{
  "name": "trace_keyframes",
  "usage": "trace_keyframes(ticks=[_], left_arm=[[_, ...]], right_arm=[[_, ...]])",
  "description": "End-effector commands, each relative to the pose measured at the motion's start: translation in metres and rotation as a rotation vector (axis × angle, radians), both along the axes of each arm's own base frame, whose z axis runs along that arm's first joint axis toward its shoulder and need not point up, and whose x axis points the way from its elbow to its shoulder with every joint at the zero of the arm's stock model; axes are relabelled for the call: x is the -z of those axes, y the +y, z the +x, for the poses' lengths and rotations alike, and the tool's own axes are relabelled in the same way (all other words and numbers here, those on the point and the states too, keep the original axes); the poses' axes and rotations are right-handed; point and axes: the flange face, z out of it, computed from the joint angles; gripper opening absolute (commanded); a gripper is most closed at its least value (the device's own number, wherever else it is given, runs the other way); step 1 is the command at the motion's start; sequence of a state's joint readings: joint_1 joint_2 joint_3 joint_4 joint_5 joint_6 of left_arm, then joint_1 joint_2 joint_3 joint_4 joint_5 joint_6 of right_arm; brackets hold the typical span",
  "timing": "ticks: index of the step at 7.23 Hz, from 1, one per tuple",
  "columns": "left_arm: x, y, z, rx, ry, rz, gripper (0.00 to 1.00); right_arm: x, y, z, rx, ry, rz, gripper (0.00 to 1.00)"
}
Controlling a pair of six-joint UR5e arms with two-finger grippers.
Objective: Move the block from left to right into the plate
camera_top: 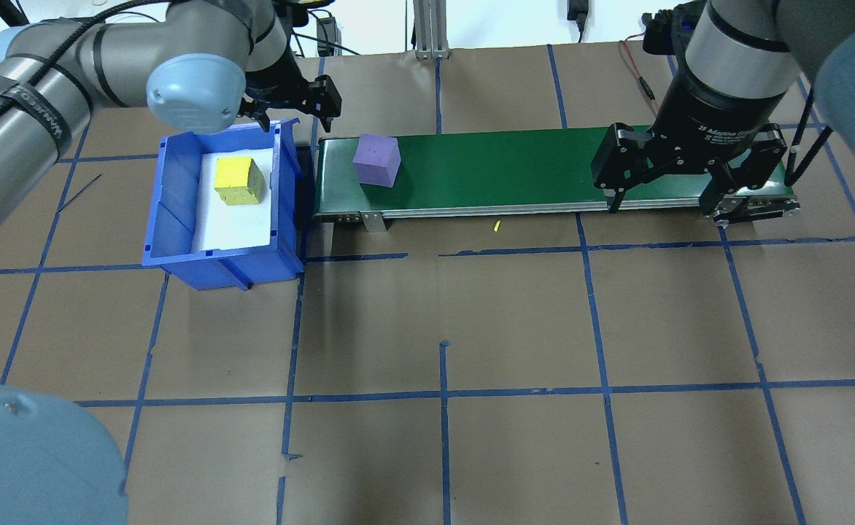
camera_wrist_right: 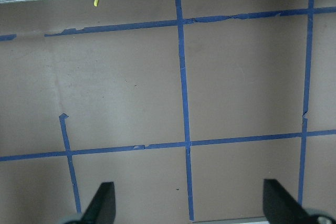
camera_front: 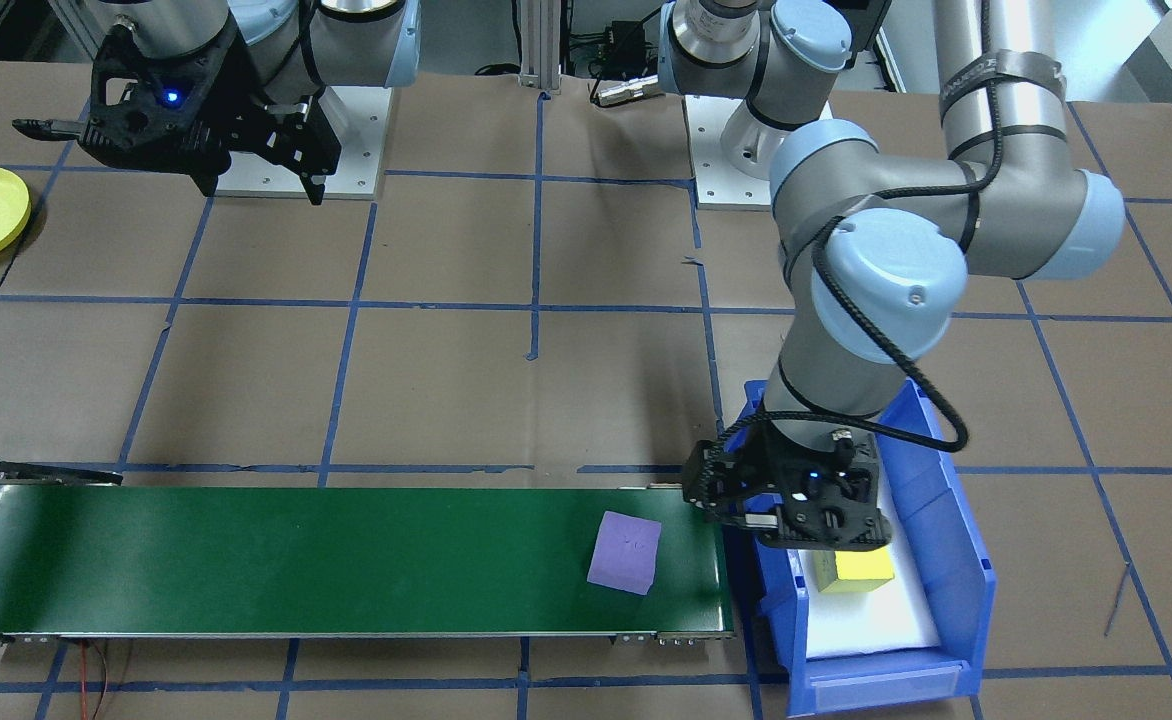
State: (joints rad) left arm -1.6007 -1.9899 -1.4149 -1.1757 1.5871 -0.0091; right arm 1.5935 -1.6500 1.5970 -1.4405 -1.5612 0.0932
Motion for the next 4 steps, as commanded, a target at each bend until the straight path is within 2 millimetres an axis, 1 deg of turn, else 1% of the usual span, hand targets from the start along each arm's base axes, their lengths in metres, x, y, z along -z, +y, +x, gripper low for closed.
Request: trace_keyframes(ticks=[1,2,3,4], left_arm=[[0.024,-0.020,0.081,-0.076,-0.001,0.045,1.00],[0.046,-0.031,0.105,-0.082,-0.003,0.070,1.00],[0.062,-0.031,0.115,-0.087,0.001,0.096,1.00],[0.081,-0.026,0.129,-0.002,-0.004,0.118,1.00]], right_arm=[[0.000,0.000,0.001,0.001,-0.009,0.001,1.00],[-0.003,-0.003,0.001,-0.019,-0.014,-0.014,1.00],[-0.005,-0.008,-0.003,-0.061,-0.020,-0.040,1.00],[-0.002,-0.024,-0.016,-0.022,-0.084,-0.064,1.00]])
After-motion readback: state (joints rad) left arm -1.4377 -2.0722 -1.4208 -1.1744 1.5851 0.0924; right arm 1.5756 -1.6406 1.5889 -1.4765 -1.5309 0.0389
